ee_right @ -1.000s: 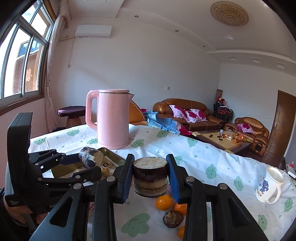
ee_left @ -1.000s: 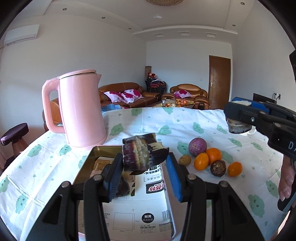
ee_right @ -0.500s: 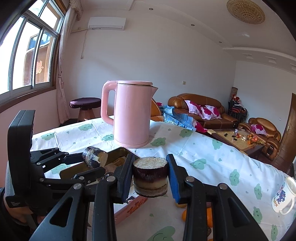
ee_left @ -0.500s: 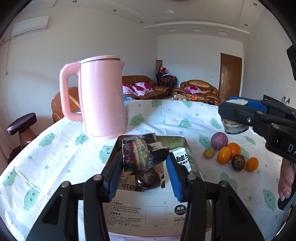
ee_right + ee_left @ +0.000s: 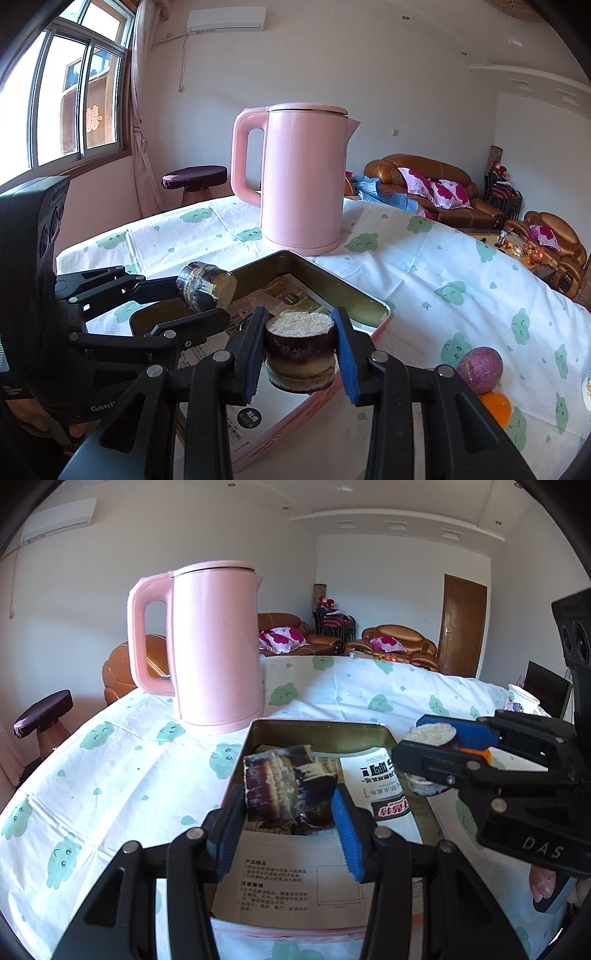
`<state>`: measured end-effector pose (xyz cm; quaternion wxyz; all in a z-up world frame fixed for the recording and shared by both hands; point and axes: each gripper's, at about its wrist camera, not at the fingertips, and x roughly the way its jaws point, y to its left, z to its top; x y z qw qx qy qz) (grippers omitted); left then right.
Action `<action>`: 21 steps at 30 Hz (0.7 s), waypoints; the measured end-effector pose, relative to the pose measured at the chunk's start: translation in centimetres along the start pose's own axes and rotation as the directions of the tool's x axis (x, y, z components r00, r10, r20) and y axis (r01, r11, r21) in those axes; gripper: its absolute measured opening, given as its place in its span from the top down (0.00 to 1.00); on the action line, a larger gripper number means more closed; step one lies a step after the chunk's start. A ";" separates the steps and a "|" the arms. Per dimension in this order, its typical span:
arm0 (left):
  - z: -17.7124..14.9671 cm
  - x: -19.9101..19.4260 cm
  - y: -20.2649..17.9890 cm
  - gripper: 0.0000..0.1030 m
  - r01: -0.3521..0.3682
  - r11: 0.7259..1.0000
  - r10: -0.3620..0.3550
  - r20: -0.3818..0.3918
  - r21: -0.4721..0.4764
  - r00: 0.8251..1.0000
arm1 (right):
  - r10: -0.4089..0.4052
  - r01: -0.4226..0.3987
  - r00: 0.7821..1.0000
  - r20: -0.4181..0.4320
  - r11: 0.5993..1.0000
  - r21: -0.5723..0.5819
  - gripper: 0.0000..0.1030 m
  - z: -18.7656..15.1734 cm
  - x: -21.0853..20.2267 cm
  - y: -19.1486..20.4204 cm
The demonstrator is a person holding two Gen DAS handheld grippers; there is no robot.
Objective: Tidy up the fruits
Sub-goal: 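Lower the cake into the tin and open the right tool while the left releases the tuber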
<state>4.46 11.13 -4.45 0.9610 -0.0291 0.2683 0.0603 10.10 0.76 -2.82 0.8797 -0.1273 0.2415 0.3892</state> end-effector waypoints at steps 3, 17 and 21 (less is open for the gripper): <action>-0.1 0.1 0.2 0.53 -0.004 1.000 0.004 -0.008 -0.002 1.000 | 0.016 -0.016 1.000 -0.014 1.000 -0.003 0.64 -0.2 0.5 0.4; -0.3 1.0 1.0 0.53 -0.015 1.000 0.014 -0.058 -0.019 0.998 | 0.051 -0.051 0.994 -0.092 0.999 0.004 0.64 -1.1 2.4 1.1; -0.3 1.2 0.9 0.52 -0.021 1.000 0.021 -0.067 -0.012 0.998 | 0.050 -0.050 0.992 -0.113 0.999 0.001 0.64 -1.4 2.9 1.2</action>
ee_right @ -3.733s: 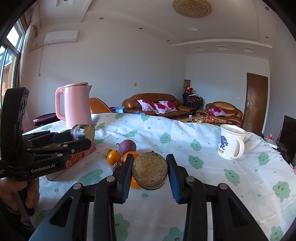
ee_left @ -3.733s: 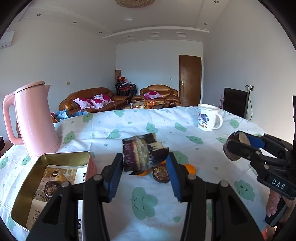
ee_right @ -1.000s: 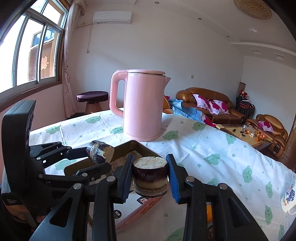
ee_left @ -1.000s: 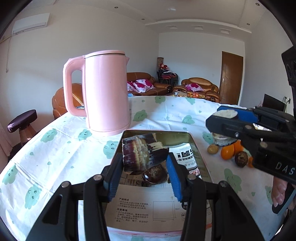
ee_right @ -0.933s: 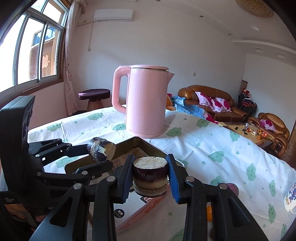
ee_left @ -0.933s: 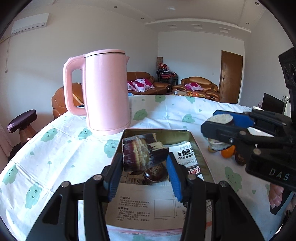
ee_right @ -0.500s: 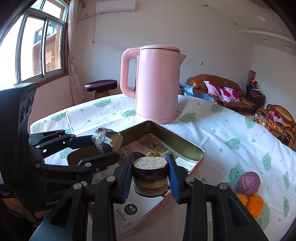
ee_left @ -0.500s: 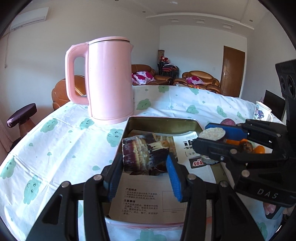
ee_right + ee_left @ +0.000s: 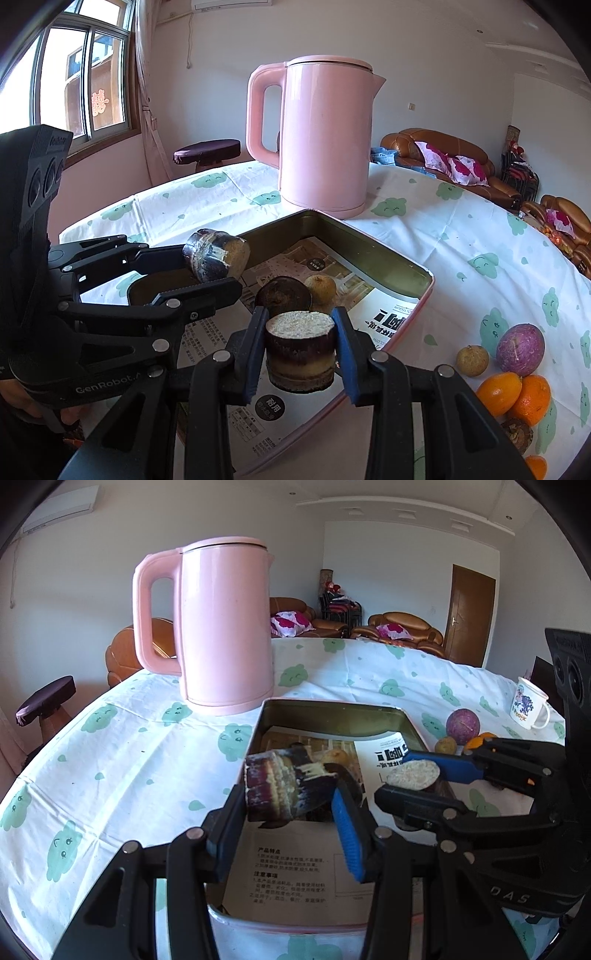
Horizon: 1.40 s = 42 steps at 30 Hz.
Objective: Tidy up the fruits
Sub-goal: 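Lower the cake into the tin and open the right tool while the left releases the tuber, then move both open tools back to the fruit pile and grasp an orange with the right tool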
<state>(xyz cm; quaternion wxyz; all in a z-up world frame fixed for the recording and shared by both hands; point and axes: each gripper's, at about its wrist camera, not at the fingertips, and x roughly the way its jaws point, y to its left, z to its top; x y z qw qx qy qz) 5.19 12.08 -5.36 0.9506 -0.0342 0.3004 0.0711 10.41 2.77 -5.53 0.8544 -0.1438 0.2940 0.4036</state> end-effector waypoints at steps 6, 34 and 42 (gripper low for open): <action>0.0 -0.4 0.1 0.49 -0.001 1.000 0.002 0.018 -0.009 1.000 | -0.009 0.009 0.999 0.032 1.000 0.014 0.54 -0.1 -0.7 -0.4; 2.3 -1.0 -13.4 0.27 0.200 0.971 -0.200 -0.013 0.132 0.980 | -0.314 0.338 0.940 -0.134 0.909 0.243 0.39 -8.9 -10.4 -14.4; 2.8 0.3 -15.3 0.27 0.215 0.965 -0.210 -0.048 0.152 0.976 | -0.256 0.299 0.947 -0.192 0.924 0.240 0.52 -9.3 -8.6 -14.7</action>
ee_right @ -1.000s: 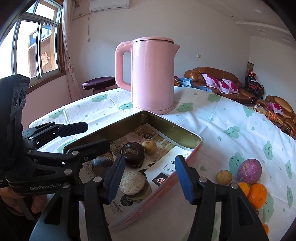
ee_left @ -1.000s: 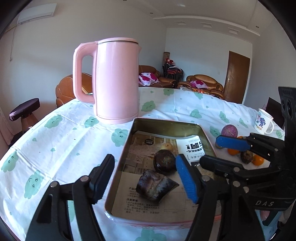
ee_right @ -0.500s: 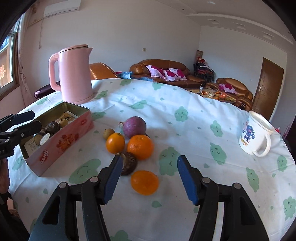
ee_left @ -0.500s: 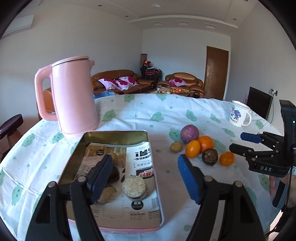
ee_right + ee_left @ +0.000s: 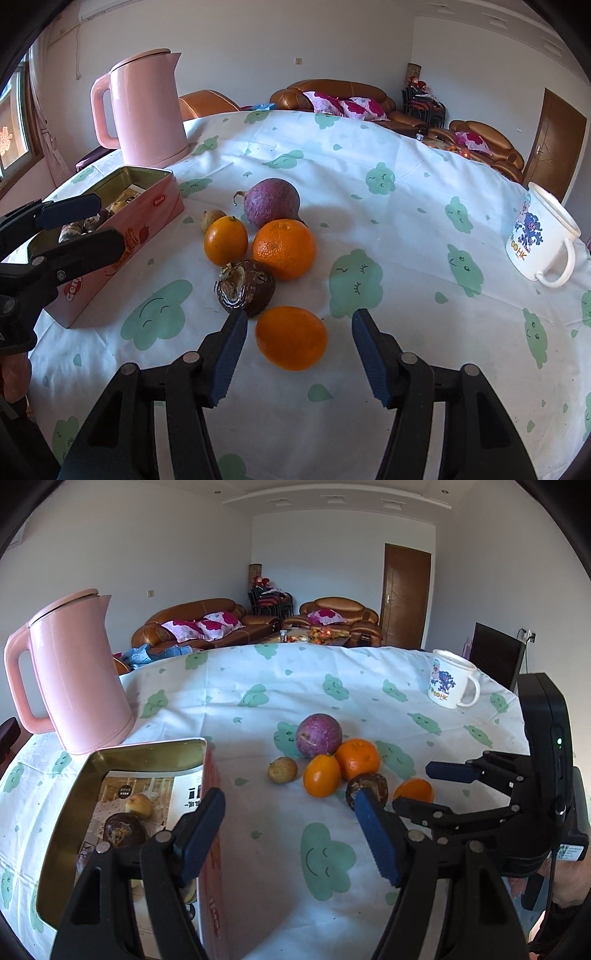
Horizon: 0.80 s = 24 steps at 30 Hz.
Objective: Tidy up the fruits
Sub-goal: 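Move both open tools back to the fruit pile and grasp an orange with the right tool, then grasp the dark brown round fruit with the left tool while the right tool holds the orange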
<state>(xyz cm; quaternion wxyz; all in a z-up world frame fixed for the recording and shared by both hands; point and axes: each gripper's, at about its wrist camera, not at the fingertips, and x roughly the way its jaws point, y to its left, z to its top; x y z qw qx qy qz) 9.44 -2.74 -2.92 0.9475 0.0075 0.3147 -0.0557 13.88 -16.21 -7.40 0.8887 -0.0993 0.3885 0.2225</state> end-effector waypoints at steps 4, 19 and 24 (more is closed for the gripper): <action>0.0 1.0 -0.4 0.27 0.011 1.000 -0.011 -0.026 0.006 1.000 | 0.028 -0.028 0.999 -0.024 1.000 0.009 0.59 -0.1 0.4 -0.1; -0.1 3.9 -3.5 0.29 0.071 0.997 -0.066 -0.105 0.041 0.992 | -0.124 0.119 0.992 0.033 0.986 0.116 0.60 -0.8 -1.7 -5.0; -0.3 4.9 -4.6 0.37 0.083 0.995 -0.075 -0.137 0.053 0.988 | -0.129 0.123 0.991 0.044 0.986 0.114 0.60 -0.8 -1.9 -5.2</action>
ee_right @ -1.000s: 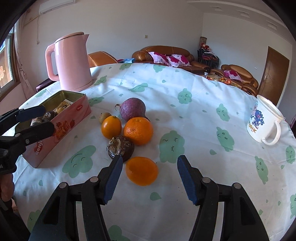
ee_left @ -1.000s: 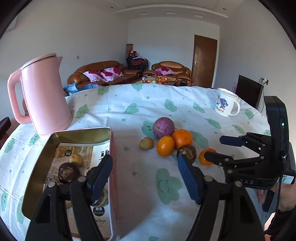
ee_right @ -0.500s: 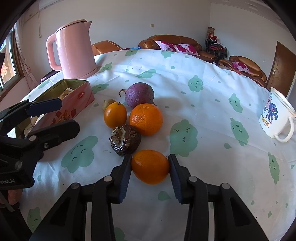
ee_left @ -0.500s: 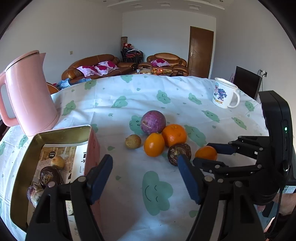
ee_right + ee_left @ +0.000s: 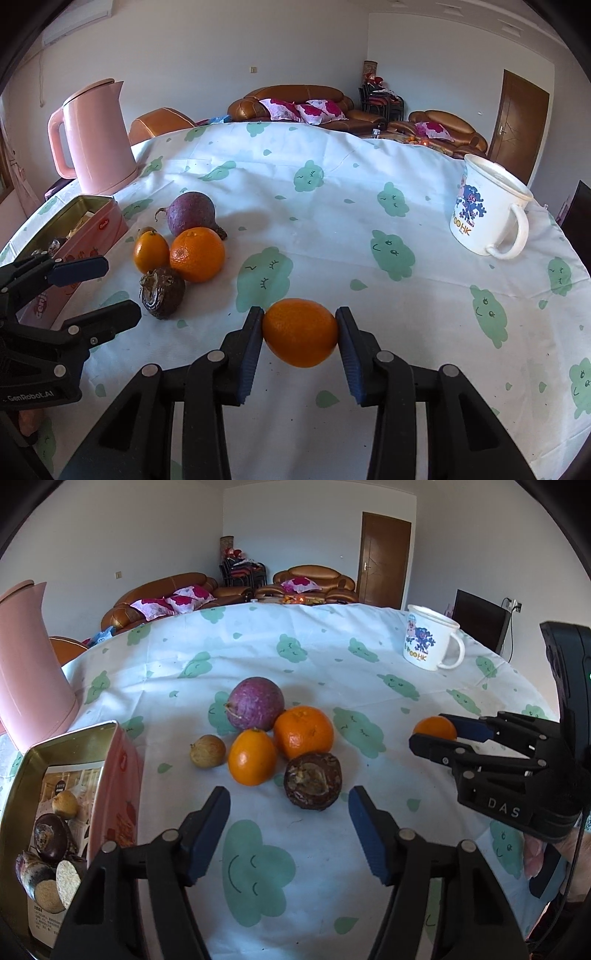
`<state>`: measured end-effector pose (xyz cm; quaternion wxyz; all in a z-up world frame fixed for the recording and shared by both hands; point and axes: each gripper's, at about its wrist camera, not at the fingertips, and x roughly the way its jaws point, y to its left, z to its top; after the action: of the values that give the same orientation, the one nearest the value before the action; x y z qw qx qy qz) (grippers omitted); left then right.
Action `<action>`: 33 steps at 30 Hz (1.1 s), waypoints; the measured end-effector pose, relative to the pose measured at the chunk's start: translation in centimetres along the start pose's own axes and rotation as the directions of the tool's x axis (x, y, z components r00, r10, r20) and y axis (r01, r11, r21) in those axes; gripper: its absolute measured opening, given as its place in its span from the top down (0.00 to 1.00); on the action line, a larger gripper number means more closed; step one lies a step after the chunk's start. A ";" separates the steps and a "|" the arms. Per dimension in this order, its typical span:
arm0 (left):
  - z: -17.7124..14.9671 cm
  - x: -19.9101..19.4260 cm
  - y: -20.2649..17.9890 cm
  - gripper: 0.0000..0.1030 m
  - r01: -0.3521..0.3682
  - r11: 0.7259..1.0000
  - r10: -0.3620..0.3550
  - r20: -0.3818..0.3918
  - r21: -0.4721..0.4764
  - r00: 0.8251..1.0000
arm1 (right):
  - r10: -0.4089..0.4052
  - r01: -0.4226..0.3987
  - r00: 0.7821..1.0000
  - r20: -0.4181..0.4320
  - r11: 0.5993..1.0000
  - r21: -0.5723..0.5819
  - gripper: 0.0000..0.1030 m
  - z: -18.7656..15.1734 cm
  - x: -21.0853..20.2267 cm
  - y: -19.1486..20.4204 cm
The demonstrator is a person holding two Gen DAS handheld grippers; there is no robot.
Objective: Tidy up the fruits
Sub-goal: 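Grasp the dark brown round fruit with the left tool while the right tool holds the orange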
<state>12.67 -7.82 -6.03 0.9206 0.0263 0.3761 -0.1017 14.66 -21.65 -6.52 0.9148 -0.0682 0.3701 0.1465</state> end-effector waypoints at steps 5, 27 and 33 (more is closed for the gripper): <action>0.1 0.8 -0.7 0.43 0.012 1.000 -0.012 -0.029 0.001 0.999 | 0.014 -0.014 1.000 0.008 1.000 0.012 0.60 -0.1 -0.2 -0.2; 1.2 3.7 -1.4 0.60 0.016 1.000 -0.018 -0.108 -0.021 0.994 | 0.032 -0.032 0.999 0.025 0.999 0.021 0.60 -0.1 -0.4 -0.5; 1.2 3.2 -2.0 0.61 0.014 1.000 -0.014 -0.083 0.006 0.996 | 0.022 -0.022 0.999 0.040 1.000 0.009 0.60 -0.2 -0.7 -0.3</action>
<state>15.31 -10.42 -7.36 0.9033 0.0308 0.4140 -0.1082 14.15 -22.12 -6.20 0.9206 -0.0571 0.3533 0.1562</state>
